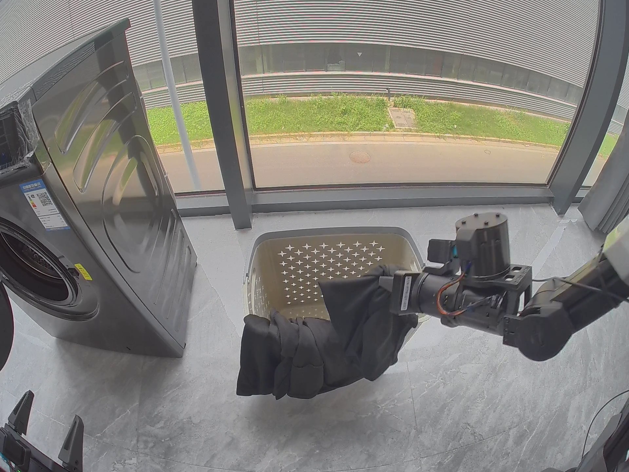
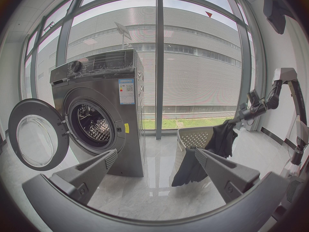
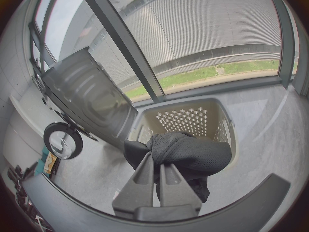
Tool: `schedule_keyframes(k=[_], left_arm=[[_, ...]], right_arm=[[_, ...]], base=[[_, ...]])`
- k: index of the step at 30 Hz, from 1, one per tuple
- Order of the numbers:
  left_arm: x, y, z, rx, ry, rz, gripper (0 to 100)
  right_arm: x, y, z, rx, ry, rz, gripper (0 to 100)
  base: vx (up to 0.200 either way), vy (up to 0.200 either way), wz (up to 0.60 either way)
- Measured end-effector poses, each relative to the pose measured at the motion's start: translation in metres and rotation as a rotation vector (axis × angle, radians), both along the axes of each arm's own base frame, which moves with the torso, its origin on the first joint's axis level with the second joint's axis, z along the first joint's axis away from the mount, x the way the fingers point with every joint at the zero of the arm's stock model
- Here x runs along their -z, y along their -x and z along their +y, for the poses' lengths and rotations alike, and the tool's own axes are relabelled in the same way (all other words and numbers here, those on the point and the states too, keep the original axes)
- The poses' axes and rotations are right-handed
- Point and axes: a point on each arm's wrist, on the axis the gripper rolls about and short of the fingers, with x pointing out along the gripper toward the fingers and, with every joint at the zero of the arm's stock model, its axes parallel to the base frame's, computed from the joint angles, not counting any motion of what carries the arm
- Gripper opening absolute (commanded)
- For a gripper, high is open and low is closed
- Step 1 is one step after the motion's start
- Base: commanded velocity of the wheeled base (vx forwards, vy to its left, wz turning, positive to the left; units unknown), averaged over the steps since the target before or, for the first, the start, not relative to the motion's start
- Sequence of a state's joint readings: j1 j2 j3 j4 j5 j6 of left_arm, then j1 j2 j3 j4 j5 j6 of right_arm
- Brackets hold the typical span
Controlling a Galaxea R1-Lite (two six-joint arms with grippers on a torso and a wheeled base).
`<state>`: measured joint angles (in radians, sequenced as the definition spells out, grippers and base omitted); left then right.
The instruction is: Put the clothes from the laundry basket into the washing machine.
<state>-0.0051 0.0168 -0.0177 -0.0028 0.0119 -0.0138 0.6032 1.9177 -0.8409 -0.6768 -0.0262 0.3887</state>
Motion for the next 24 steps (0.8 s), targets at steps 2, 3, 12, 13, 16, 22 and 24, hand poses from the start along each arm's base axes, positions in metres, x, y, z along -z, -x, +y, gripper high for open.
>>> schedule_keyframes(k=[2,3,12,13,16,22,24], left_arm=[[0.000,0.000,0.000,0.001,0.000,0.000,100],[0.000,0.000,0.000,0.001,0.000,0.001,100],[0.000,0.000,0.000,0.003,0.001,0.001,100],[0.000,0.000,0.000,0.004,0.002,0.001,100],[0.000,0.000,0.000,0.004,0.001,0.001,100],[0.000,0.000,0.000,0.003,-0.002,0.001,100],[0.000,0.000,0.000,0.001,-0.006,0.001,100]], right_arm=[[-0.016,0.006,-0.001,-0.005,-0.032,-0.044,0],[-0.028,0.012,-0.002,-0.013,-0.054,-0.072,0],[-0.081,0.050,-0.018,-0.036,-0.155,-0.212,0],[-0.085,0.057,-0.021,-0.042,-0.166,-0.230,0],[-0.090,0.066,-0.027,-0.049,-0.186,-0.261,0],[-0.099,0.076,-0.036,-0.050,-0.238,-0.383,0],[-0.101,0.077,-0.038,-0.049,-0.233,-0.434,0]], base=[[0.000,0.000,0.00],[0.000,0.000,0.00],[0.000,0.000,0.00],[0.000,0.000,0.00],[0.000,0.000,0.00],[0.000,0.000,0.00],[0.000,0.000,0.00]])
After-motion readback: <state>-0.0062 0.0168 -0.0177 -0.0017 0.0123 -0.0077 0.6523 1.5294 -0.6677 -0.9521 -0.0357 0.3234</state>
